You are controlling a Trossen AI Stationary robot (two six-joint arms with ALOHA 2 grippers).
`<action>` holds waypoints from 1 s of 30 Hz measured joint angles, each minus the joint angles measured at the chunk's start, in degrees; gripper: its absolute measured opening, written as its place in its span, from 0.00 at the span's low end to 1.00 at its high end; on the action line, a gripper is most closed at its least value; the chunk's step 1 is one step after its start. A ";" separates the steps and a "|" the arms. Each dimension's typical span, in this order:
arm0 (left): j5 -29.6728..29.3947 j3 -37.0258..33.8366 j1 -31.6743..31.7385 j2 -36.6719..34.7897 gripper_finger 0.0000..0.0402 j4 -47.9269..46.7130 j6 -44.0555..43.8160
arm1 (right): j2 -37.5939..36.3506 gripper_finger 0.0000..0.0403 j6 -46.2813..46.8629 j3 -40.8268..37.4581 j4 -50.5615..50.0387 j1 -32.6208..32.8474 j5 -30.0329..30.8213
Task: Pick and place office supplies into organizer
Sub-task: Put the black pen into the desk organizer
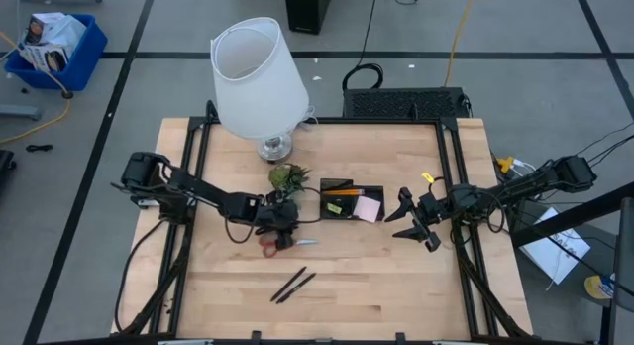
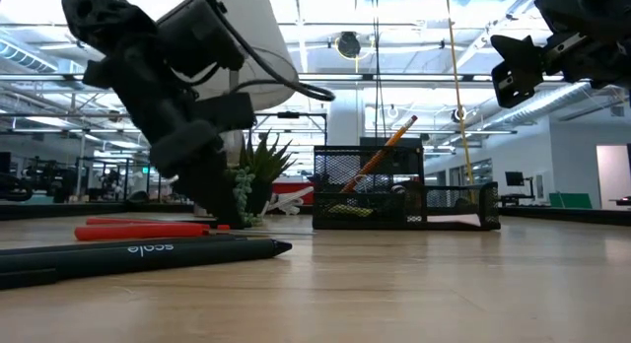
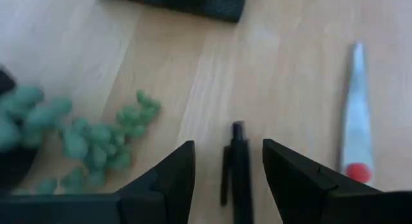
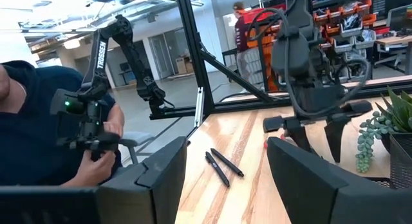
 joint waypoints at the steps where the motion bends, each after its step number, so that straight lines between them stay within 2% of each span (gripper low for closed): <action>1: 0.10 0.00 0.12 0.92 0.46 1.10 -0.80 | 0.00 0.52 -0.02 -0.01 0.02 0.01 0.02; 11: -0.06 0.17 -0.02 3.02 0.46 3.36 -1.39 | 0.04 0.53 -0.01 -0.01 0.00 0.00 0.02; 16: 1.42 0.28 -0.01 2.78 0.46 0.37 -3.16 | 0.04 0.52 0.00 -0.02 -0.01 0.01 0.01; 30: 0.97 0.22 -2.13 2.87 0.46 -2.82 -6.00 | 0.04 0.52 -0.01 -0.01 -0.02 0.00 0.01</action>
